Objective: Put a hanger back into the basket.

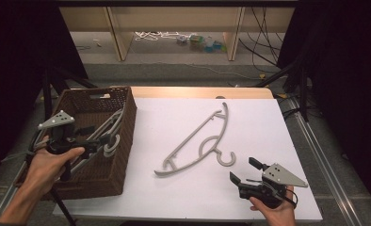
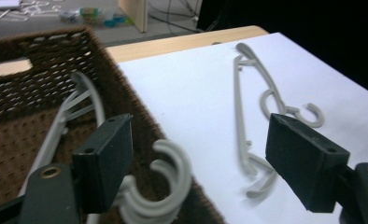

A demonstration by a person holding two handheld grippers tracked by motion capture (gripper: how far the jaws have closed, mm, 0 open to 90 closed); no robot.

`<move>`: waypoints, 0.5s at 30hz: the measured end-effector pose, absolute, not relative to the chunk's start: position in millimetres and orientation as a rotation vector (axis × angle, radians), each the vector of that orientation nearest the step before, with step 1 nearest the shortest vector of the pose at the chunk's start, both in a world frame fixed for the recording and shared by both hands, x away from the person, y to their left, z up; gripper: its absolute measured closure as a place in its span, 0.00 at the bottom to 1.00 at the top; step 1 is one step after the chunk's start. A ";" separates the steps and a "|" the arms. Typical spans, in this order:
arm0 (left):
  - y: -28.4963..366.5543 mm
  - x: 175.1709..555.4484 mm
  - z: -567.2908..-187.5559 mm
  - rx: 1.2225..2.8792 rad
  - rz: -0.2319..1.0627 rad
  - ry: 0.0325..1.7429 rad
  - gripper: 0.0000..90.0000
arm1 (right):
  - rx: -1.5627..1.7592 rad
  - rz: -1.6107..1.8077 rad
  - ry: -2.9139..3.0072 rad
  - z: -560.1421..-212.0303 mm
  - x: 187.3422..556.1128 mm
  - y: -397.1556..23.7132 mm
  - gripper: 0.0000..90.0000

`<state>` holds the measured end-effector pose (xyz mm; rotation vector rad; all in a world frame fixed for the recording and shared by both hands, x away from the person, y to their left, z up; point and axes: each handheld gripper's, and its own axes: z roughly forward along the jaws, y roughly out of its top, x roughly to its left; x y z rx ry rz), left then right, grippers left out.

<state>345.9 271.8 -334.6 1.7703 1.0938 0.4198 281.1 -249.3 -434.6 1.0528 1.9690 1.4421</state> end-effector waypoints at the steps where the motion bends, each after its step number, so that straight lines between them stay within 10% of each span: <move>1: 271.8 345.9 -334.6 1.770 0.420 1.094 0.25 | 1.053 1.442 1.969 -434.6 281.1 -249.3 0.18; 15: 217.7 334.1 -339.6 1.726 0.405 0.986 0.23 | 1.054 1.441 1.966 -434.5 281.0 -249.4 0.18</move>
